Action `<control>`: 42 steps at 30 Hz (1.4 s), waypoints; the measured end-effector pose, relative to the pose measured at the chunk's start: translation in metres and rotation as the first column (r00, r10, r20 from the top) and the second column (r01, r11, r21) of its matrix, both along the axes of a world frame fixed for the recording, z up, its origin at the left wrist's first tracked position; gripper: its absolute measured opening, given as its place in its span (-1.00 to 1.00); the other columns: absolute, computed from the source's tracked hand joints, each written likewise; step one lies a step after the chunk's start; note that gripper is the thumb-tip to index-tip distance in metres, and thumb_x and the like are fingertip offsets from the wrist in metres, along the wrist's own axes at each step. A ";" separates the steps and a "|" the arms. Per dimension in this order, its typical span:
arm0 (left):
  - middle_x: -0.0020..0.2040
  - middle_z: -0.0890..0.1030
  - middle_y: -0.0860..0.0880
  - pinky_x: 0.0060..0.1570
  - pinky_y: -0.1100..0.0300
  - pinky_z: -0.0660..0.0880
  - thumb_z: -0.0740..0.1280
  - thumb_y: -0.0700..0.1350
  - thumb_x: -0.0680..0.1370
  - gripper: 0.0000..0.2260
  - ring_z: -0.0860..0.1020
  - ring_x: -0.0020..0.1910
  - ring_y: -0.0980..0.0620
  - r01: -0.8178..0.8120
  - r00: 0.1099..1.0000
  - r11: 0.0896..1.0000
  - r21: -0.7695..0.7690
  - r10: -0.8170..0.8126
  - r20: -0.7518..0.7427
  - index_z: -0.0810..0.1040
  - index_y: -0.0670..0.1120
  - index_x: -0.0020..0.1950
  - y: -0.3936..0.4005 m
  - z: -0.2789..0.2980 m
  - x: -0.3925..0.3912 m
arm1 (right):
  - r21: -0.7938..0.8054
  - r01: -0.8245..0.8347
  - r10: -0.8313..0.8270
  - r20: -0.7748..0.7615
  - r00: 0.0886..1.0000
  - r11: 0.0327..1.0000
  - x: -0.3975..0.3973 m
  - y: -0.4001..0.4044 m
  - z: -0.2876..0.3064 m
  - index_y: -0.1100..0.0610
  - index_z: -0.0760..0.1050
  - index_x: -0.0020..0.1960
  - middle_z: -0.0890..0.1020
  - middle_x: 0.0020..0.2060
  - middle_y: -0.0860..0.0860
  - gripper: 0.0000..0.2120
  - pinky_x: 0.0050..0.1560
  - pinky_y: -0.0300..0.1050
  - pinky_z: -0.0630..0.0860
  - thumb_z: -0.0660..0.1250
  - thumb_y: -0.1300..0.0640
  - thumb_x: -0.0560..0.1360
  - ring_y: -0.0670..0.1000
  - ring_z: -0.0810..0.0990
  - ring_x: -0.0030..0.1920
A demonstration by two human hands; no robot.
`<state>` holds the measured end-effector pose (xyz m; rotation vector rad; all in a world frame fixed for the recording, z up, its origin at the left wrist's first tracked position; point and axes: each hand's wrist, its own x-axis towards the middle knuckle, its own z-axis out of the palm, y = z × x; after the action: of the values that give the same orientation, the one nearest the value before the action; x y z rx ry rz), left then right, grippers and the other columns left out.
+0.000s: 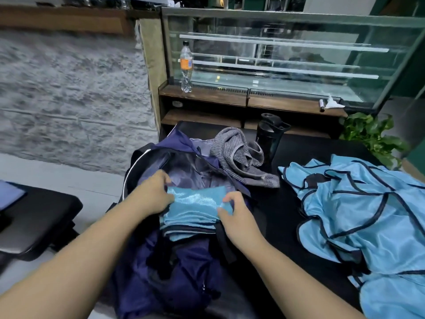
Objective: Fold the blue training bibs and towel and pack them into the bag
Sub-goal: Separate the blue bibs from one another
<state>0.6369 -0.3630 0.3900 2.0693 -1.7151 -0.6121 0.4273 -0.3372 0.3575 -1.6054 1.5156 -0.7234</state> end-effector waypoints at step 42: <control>0.58 -0.13 -0.01 0.36 -0.35 -0.27 -0.07 0.35 0.55 -0.53 -0.24 0.54 -0.11 0.189 0.934 0.944 0.271 -0.258 0.249 0.08 0.37 0.47 -0.005 -0.071 -0.045 | -0.179 -0.181 0.098 -0.395 0.913 0.967 0.016 -0.030 -0.016 0.15 0.34 0.32 0.39 0.31 0.08 -0.63 0.34 -0.05 0.24 0.22 0.09 0.55 0.12 0.31 0.32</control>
<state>0.5923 -0.3683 0.3187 2.2304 -2.1584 -0.6491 0.4437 -0.3669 0.3419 -2.0922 1.6123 -0.5224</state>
